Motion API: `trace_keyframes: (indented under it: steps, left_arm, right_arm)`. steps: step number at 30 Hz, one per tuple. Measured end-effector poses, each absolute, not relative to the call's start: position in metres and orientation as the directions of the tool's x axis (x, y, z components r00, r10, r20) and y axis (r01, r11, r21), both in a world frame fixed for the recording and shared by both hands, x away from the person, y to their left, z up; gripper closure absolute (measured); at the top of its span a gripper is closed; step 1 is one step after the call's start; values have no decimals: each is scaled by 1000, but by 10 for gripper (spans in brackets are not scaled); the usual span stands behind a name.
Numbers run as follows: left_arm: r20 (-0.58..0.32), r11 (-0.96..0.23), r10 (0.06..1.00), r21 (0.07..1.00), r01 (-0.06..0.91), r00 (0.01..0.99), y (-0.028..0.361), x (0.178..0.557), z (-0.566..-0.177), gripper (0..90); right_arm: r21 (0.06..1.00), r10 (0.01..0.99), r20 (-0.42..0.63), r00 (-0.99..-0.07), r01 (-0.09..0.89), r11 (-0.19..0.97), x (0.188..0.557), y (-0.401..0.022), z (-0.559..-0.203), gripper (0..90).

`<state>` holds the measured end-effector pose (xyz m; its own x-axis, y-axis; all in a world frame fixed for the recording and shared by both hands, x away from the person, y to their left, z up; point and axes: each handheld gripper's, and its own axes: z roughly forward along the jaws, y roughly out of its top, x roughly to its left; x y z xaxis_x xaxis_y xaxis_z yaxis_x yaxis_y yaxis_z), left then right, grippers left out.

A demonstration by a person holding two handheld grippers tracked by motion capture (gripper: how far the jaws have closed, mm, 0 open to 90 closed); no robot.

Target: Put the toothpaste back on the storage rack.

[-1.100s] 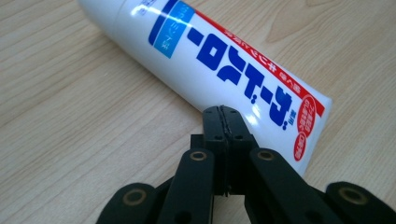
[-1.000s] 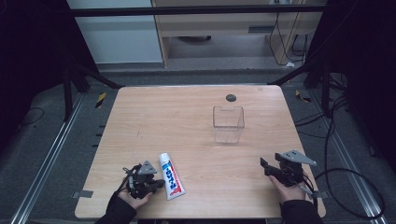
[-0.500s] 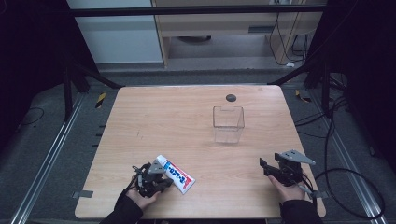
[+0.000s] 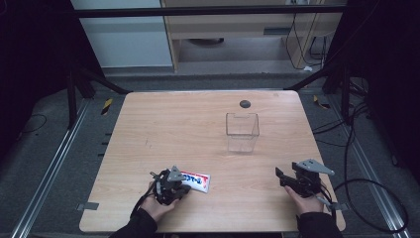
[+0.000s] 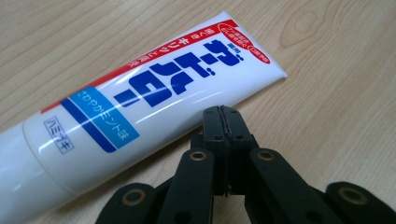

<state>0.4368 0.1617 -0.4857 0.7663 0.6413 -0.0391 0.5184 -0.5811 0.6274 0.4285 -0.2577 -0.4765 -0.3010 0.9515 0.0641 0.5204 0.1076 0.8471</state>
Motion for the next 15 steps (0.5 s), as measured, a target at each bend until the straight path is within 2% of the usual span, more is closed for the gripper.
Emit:
trace_keyframes:
  steps: [15]
  left_arm:
    - [-22,-579,643,640,505,765,151,449,-484,897]
  right_arm:
    - [847,952,62,-300,520,108,429,-258,-477,325]
